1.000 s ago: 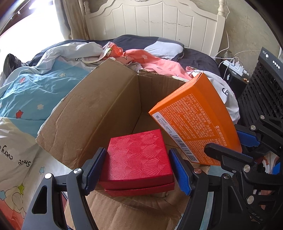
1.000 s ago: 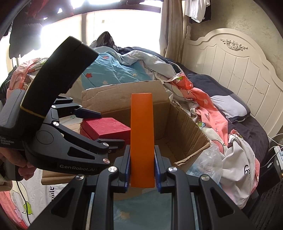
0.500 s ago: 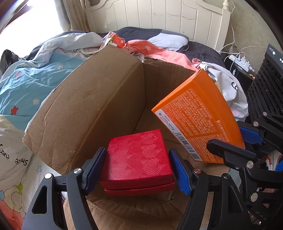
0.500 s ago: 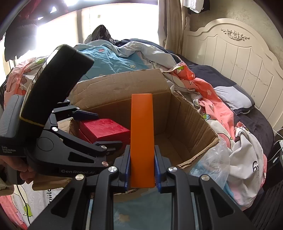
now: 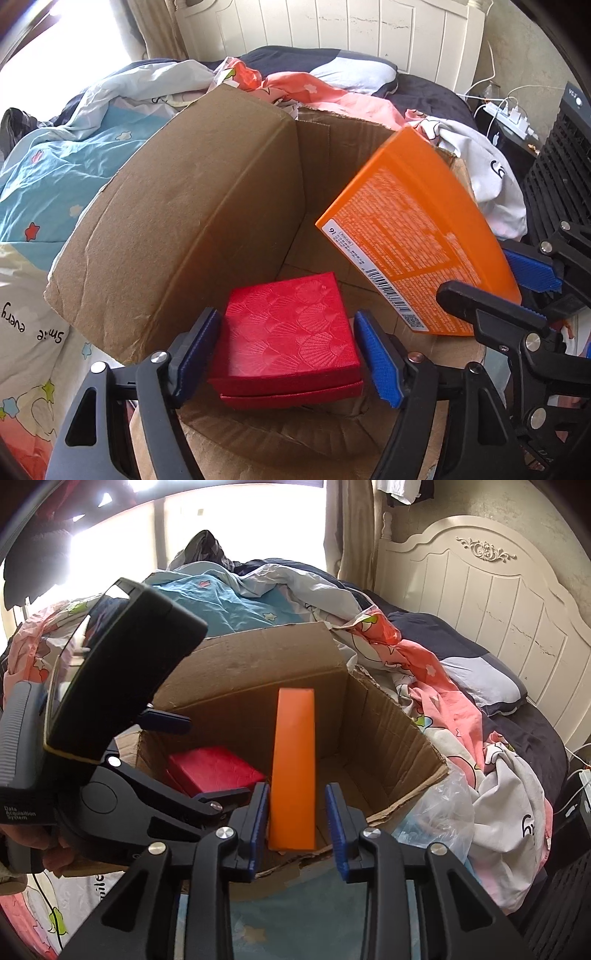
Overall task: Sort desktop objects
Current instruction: 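Open both tools to drop the orange and red boxes into the cardboard box, then move both tools back toward the remaining items on the bed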
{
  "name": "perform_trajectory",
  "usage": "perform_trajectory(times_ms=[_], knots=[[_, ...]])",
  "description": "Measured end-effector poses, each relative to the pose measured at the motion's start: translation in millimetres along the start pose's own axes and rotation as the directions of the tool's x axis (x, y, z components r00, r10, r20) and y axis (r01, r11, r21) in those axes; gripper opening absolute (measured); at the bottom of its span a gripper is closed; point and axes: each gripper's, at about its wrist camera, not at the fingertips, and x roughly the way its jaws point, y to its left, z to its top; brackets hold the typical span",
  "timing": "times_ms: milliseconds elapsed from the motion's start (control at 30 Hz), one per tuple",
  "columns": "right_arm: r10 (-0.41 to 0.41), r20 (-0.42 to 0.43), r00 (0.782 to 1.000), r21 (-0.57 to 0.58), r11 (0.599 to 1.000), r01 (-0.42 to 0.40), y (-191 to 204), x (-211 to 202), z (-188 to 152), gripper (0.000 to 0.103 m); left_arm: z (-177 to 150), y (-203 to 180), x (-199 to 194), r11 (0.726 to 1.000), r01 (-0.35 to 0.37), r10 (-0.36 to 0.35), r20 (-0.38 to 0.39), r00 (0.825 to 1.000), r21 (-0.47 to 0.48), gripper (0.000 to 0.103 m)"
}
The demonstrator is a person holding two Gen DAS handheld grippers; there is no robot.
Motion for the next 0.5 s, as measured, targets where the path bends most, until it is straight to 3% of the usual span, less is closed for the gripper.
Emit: perform_trajectory(times_ms=[33,100,133,500], knots=[[-0.007,0.009,1.0,0.013,1.0,0.007,-1.9,-2.1,-0.2,0.055,-0.3,0.3,-0.6,1.0,-0.008,0.008,0.001,1.0,0.0,0.094],[-0.015,0.028,0.999,0.031,0.999,0.014,-4.5,-7.2,-1.1,0.075,-2.0,2.6,-2.9,1.0,-0.028,0.028,0.01,1.0,0.001,0.099],[-0.016,0.039,0.999,0.037,0.999,0.015,-5.2,-10.1,-1.8,0.079,-2.6,4.1,-4.3,1.0,-0.022,0.023,0.013,1.0,-0.004,0.1],[-0.014,0.056,0.998,0.038,0.999,0.011,-0.6,-25.8,-4.1,0.079,-6.0,4.0,-17.8,0.999,-0.039,0.039,0.012,0.999,0.01,0.101]])
